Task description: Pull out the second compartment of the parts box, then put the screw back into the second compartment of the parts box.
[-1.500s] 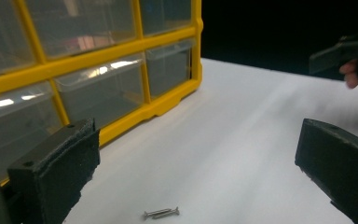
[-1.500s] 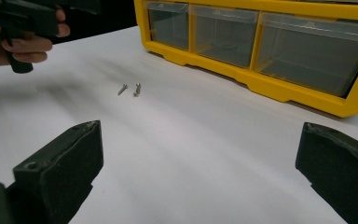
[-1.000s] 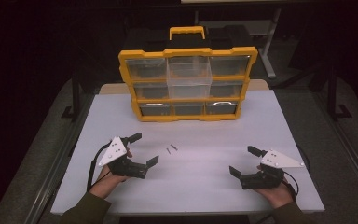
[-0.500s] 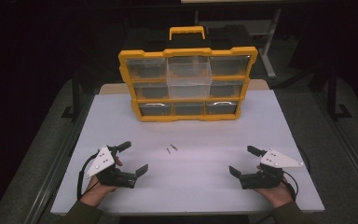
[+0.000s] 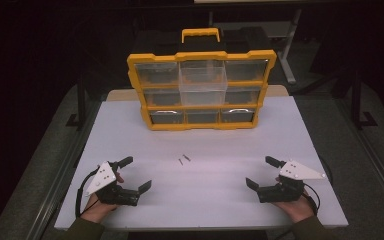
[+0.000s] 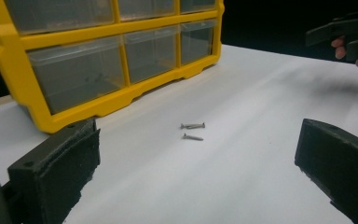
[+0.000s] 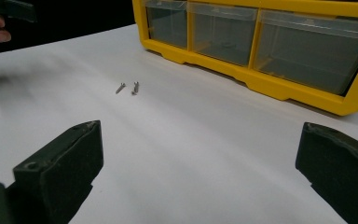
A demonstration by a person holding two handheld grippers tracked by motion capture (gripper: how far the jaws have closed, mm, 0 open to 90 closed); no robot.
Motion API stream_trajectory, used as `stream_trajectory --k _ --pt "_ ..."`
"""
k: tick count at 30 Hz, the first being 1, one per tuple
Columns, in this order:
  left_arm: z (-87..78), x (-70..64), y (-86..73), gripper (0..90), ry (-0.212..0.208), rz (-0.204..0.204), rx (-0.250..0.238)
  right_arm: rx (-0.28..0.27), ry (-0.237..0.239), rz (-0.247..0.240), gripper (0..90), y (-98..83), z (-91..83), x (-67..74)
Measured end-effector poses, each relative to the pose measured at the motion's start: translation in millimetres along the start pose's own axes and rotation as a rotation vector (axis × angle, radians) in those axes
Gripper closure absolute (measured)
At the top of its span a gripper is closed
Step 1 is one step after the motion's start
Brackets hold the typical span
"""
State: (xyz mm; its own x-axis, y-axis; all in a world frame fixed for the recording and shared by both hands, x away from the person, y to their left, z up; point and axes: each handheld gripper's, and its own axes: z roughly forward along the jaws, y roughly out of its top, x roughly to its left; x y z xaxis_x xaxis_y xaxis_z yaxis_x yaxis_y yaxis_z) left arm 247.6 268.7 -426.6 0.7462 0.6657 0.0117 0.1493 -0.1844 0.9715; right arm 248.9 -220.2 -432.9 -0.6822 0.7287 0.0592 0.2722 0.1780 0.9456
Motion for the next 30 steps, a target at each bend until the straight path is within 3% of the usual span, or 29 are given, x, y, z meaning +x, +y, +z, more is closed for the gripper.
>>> stream_trajectory --k 9,13,18,24,30 --pt "-3.4 1.1 -4.3 0.0 0.026 -0.025 0.006 0.003 0.003 0.001 0.2 1.1 1.6 -1.4" --pt "-2.6 -0.4 -4.3 0.2 0.009 -0.028 0.033 0.007 0.008 0.009 0.2 3.9 3.4 -1.4" --pt "0.2 -2.7 -3.6 0.1 -0.009 -0.022 0.032 0.023 0.025 0.006 0.2 7.4 8.9 -0.2" --pt "4.2 -3.3 -3.0 0.1 0.011 -0.047 0.038 0.069 0.038 0.007 0.2 12.5 16.8 1.6" --pt "4.3 -2.0 -1.7 0.4 0.019 -0.059 0.015 0.109 0.056 -0.016 0.1 23.9 25.3 4.6"
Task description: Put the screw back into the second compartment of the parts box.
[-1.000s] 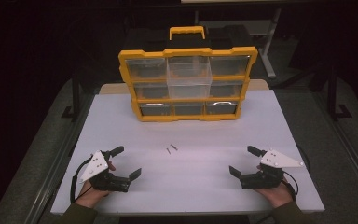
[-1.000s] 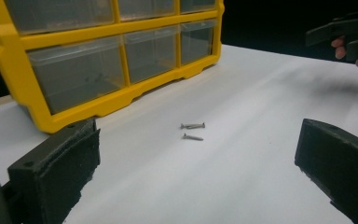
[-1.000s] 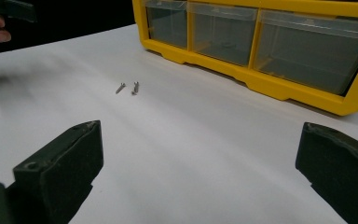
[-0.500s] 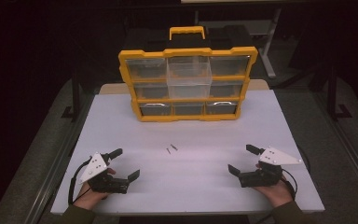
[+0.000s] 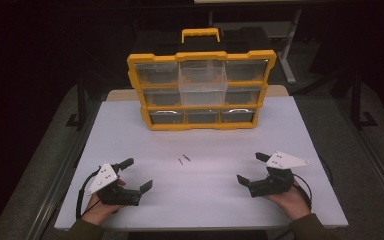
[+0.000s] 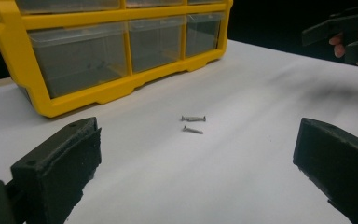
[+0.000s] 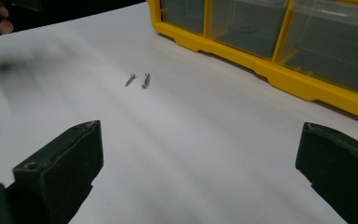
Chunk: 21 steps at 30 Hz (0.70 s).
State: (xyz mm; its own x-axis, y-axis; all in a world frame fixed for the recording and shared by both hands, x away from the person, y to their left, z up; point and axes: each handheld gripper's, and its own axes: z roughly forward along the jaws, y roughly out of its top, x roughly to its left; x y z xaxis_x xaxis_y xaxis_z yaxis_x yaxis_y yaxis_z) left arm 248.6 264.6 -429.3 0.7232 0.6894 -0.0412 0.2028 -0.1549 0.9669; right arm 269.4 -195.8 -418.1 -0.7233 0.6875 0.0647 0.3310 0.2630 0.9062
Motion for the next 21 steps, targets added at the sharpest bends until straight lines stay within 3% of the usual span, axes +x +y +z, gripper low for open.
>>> stream_trajectory --k 4,16,21 --pt "0.9 -0.1 0.8 9.3 0.018 0.004 0.003 0.017 0.019 -0.013 0.1 8.9 9.1 0.6" --pt "2.0 -0.6 2.6 7.5 0.024 0.018 0.005 0.085 0.073 -0.048 0.0 28.5 36.2 7.1" --pt "1.7 -2.6 2.3 0.1 0.025 0.025 -0.002 0.101 0.094 -0.066 0.0 36.6 47.1 9.6"
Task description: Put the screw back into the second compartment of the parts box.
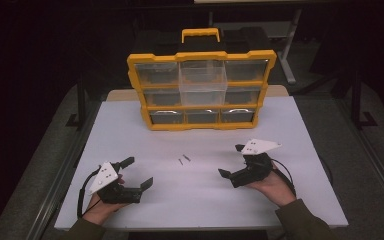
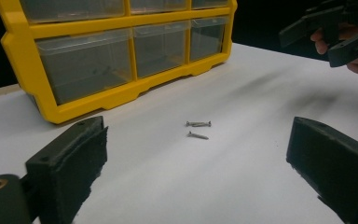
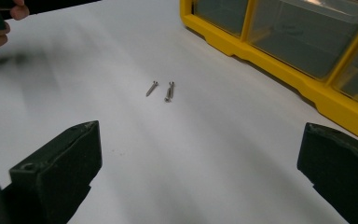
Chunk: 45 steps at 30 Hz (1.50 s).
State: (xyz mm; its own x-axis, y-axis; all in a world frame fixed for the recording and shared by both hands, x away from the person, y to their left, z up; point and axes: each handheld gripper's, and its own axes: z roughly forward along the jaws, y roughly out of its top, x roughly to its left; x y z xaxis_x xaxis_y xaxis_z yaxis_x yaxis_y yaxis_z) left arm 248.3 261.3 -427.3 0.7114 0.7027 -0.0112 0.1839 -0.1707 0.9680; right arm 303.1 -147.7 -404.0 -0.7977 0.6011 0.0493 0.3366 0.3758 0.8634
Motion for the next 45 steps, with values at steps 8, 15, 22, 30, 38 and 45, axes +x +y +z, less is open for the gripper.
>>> stream_trajectory --k 8,15,22,30,38,45 --pt "-1.8 -0.6 2.2 0.0 -0.002 0.008 -0.008 0.05 0.027 -0.005 0.0 10.2 17.5 1.8" --pt "-3.3 -1.7 2.8 0.0 -0.016 -0.01 -0.028 0.068 0.049 -0.028 0.0 21.2 30.3 3.8" --pt "-4.7 -2.4 2.9 0.0 -0.028 -0.002 -0.025 0.086 0.072 -0.04 0.0 32.0 43.7 6.2" --pt "-4.2 -2.4 3.1 0.0 -0.051 -0.004 -0.024 0.086 0.098 -0.037 0.0 42.7 56.5 7.6" --pt "-4.4 -2.3 2.9 0.0 -0.053 -0.004 -0.021 0.114 0.096 -0.031 0.0 50.7 67.9 5.3" --pt "-5.3 -1.9 3.6 0.0 -0.05 -0.011 -0.028 0.157 0.097 -0.033 0.0 54.6 77.9 5.0"
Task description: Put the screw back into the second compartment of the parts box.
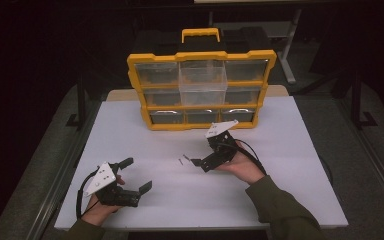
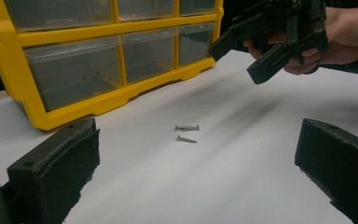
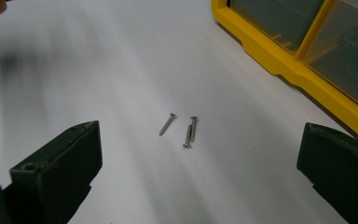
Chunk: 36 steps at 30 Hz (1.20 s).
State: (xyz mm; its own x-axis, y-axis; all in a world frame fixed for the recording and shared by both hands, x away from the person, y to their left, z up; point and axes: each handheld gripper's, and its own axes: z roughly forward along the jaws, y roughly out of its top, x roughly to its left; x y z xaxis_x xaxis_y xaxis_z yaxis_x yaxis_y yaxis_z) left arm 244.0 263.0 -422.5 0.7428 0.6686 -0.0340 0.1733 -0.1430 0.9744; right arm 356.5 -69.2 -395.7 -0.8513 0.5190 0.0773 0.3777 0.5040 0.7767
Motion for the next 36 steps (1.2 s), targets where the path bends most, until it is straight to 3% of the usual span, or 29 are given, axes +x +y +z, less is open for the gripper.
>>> stream_trajectory --k 7,13,22,25,36 --pt "0.3 0.2 0.1 0.0 -0.002 0.009 0.0 0.058 0.018 0.0 0.3 5.7 12.8 1.2" --pt "-0.1 -0.2 0.4 0.0 -0.004 0.007 -0.003 0.078 0.032 -0.018 7.5 13.0 21.9 -1.6" --pt "-1.0 0.5 0.7 0.0 -0.003 0.013 0.0 0.095 0.056 0.016 17.6 23.4 35.0 -2.4" --pt "-0.6 0.3 0.6 0.0 -0.003 0.01 -0.003 0.108 0.042 0.001 22.5 24.0 40.0 -5.1" --pt "-1.7 0.4 1.0 0.0 0.001 0.006 -0.008 0.111 0.056 0.074 46.7 28.7 60.8 -10.2"
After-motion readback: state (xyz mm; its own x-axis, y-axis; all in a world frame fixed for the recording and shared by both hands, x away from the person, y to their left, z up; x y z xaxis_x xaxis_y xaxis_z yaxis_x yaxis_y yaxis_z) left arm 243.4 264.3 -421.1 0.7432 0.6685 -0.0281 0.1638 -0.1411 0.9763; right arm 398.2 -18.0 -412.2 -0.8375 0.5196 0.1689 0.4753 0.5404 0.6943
